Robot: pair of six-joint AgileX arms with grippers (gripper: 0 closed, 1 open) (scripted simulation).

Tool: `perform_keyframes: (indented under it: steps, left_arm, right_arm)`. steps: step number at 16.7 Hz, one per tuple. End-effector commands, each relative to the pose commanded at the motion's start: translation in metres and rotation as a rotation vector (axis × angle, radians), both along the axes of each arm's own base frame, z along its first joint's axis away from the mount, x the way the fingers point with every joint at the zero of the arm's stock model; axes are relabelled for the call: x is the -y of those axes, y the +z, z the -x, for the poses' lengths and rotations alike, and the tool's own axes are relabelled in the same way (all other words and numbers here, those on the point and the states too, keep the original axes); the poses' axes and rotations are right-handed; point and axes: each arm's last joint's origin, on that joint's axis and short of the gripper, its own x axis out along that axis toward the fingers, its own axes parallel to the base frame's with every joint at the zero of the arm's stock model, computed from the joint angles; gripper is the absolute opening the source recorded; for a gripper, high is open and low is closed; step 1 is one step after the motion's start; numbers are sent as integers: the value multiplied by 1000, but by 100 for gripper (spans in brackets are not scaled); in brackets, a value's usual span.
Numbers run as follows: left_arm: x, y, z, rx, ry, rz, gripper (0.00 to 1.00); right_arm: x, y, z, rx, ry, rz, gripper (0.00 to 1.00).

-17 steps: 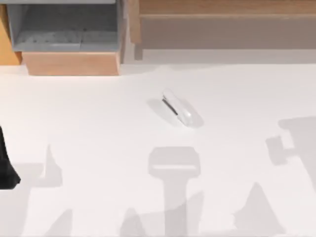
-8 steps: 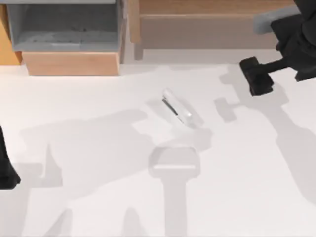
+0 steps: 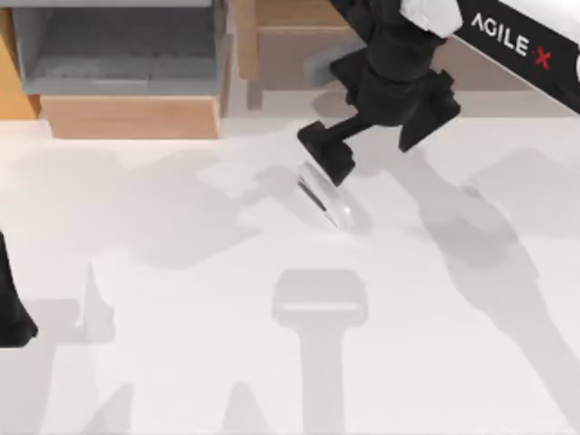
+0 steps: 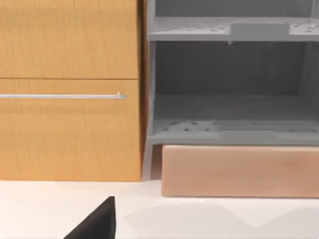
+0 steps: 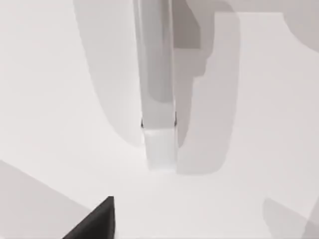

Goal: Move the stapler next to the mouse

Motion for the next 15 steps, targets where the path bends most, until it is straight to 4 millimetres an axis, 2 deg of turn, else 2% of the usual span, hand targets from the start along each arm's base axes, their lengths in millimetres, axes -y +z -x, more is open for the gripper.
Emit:
perform_keyframes:
  steps: [2,5,12,15]
  left_arm:
    - [0,0,0,0,0,0,100]
    - [0,0,0,0,0,0,100]
    - [0,0,0,0,0,0,100]
    - [0,0,0,0,0,0,100]
  right_arm:
    - [-21,-13,-4,1,35,3,100]
    - [-39,-25,-6,6,65,5,100]
    - [-39,-28,-8,7,65,4,100]
    - [-42,-43,-9,8,69,5,100]
